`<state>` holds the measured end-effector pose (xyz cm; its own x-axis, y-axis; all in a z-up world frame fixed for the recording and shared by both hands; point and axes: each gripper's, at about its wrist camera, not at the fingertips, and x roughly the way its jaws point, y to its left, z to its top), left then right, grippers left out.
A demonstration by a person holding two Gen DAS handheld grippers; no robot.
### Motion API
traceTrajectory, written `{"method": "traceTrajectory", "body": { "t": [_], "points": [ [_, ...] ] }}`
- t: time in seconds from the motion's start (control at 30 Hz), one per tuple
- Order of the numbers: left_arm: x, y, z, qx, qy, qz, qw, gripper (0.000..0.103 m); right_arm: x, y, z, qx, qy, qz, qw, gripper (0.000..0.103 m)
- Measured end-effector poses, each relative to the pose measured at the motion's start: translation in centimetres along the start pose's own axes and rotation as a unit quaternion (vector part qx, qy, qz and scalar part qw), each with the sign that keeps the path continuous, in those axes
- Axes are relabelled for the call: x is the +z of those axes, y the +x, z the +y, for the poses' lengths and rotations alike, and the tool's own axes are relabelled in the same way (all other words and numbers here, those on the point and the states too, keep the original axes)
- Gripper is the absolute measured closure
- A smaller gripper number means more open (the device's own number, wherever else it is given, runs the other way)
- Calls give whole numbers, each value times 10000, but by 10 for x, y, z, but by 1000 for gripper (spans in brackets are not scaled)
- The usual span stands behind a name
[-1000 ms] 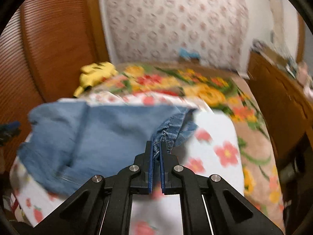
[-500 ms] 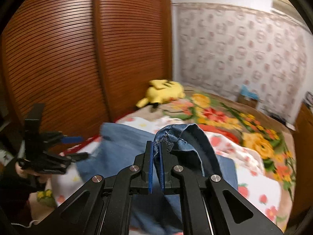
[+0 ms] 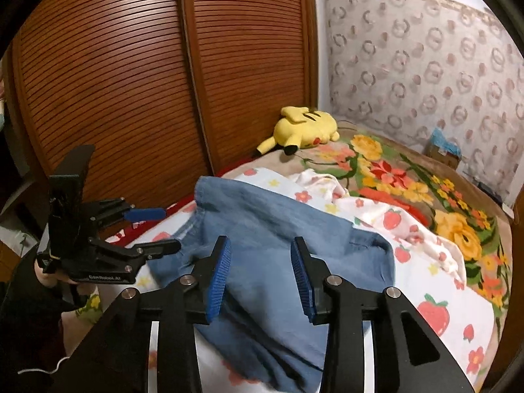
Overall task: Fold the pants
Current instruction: 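Move both open tools to the edge of the folded jeans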
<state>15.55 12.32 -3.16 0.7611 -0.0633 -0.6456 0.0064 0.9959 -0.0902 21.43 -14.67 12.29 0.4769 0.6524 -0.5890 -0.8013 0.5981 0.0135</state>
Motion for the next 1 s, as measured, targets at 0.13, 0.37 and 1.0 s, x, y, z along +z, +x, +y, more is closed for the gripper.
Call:
{"method": "traceTrajectory", "body": {
  "t": [0.13, 0.37, 1.0],
  "points": [
    [3, 6, -9, -136, 75, 42, 9999, 38, -10, 7, 6, -205, 119, 153, 9996, 63],
    [-2, 13, -19, -331, 154, 159, 9992, 38, -39, 26, -14, -528, 649, 470, 9954, 63],
    [-28, 32, -41, -559, 545, 627, 9950, 38, -52, 79, -40, -280, 1436, 867, 9854, 58]
  ]
}}
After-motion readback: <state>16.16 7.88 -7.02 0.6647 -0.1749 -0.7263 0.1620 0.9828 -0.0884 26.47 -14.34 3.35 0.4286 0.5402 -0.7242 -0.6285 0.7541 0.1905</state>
